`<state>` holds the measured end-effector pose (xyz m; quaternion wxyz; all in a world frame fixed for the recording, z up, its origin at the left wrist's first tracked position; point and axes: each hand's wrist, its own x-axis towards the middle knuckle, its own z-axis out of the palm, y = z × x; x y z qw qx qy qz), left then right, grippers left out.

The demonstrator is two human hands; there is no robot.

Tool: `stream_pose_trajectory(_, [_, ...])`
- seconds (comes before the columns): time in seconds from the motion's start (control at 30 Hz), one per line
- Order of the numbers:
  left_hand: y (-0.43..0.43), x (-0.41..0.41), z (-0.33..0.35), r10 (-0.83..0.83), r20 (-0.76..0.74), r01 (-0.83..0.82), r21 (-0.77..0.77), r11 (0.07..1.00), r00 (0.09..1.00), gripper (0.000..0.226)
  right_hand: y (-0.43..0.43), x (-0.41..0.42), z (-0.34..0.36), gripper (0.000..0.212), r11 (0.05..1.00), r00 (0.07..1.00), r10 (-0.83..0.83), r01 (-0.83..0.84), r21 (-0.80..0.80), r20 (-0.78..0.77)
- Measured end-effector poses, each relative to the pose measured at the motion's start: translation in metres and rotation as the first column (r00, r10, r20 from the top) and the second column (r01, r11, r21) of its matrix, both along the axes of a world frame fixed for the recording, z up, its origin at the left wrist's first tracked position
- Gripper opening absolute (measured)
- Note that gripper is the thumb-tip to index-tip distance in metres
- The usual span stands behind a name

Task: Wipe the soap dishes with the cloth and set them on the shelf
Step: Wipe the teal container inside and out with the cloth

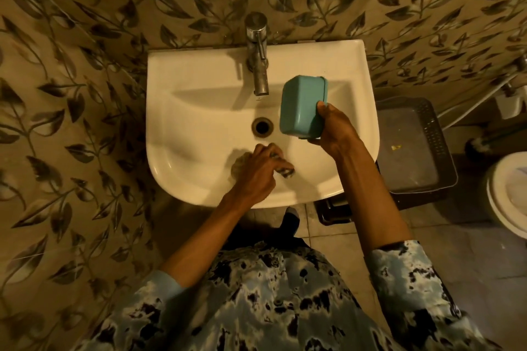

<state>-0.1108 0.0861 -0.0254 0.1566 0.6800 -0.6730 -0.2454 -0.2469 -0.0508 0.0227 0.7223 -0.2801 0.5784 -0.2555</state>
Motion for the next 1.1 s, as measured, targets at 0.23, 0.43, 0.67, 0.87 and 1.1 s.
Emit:
stream_pose_trajectory(0.23, [-0.011, 0.026, 0.01, 0.461, -0.507, -0.47, 0.121, 0.874, 0.728, 0.049, -0.001, -0.005, -0.001, 0.03, 0.967, 0.981, -0.165, 0.141, 0.211, 0.104])
stream_pose_trajectory(0.43, [-0.04, 0.035, 0.03, 0.599, -0.731, -0.587, 0.339, 0.735, 0.328, 0.044, 0.019, -0.009, -0.016, 0.052, 0.954, 0.95, -0.162, 0.081, 0.289, 0.268])
stream_pose_trajectory(0.67, [-0.061, 0.031, 0.043, 0.534, -0.758, -0.575, 0.262, 0.775, 0.374, 0.045, 0.03, -0.003, -0.02, 0.05, 0.974, 0.908, -0.034, -0.063, 0.216, 0.417])
stream_pose_trajectory(0.87, [-0.044, 0.006, 0.052, 0.317, -0.667, -0.401, 0.031, 0.916, 0.674, 0.051, 0.024, 0.0, -0.027, 0.057, 0.962, 0.9, -0.196, 0.101, 0.252, 0.39])
stream_pose_trajectory(1.1, [-0.011, 0.003, 0.043, 0.286, -0.731, -0.331, 0.087, 0.94, 0.62, 0.047, 0.015, -0.021, -0.041, 0.053, 0.949, 0.799, -0.263, 0.112, 0.296, 0.54])
